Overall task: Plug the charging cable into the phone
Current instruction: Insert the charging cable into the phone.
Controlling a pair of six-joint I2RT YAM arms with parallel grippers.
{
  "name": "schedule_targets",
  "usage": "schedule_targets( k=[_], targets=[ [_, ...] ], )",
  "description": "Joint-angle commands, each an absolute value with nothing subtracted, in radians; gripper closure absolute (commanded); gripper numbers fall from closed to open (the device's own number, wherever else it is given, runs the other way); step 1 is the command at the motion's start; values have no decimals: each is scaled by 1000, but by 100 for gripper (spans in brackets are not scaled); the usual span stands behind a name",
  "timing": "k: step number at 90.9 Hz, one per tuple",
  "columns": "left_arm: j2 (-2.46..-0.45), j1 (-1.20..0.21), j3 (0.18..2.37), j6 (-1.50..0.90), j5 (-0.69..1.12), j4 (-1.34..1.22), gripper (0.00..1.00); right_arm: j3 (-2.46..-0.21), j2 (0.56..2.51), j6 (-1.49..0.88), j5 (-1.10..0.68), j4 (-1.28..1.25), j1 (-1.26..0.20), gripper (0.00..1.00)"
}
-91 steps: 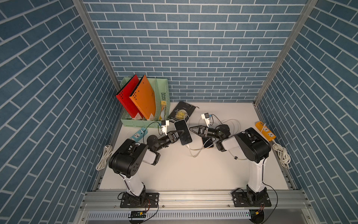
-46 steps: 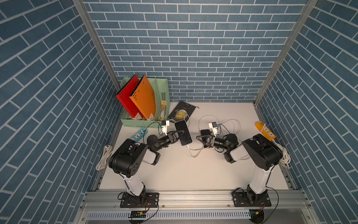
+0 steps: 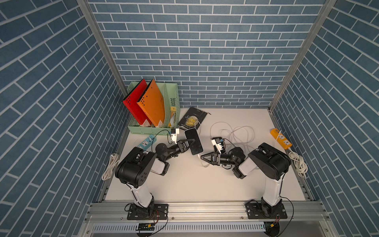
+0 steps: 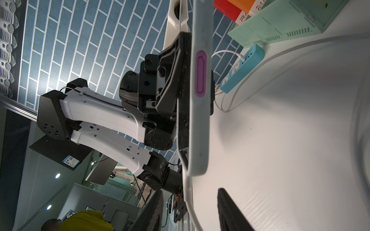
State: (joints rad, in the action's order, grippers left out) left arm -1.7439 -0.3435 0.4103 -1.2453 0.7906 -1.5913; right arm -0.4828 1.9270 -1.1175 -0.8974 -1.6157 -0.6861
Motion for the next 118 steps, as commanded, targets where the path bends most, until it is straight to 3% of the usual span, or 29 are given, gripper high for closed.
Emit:
schedule_targets(
  k=[1,69,100,118],
  targets=[
    [-1728,-341,413,-1235,801,-1868,100,-501,1947,-1078,-900,-1845,-698,58],
    [-1728,-341,411,-1235,806,-1869,100,-554,1988,-1096,-926,-1844,-740,80],
    [-1729,-341,412,-1236,810,-1869,100,-591,1993,-1127,-940,-1844,-733,97],
    [-1730,-341,416,-1238,817,-1868,100,-611,1994,-1150,-943,-1846,-712,100]
  ],
)
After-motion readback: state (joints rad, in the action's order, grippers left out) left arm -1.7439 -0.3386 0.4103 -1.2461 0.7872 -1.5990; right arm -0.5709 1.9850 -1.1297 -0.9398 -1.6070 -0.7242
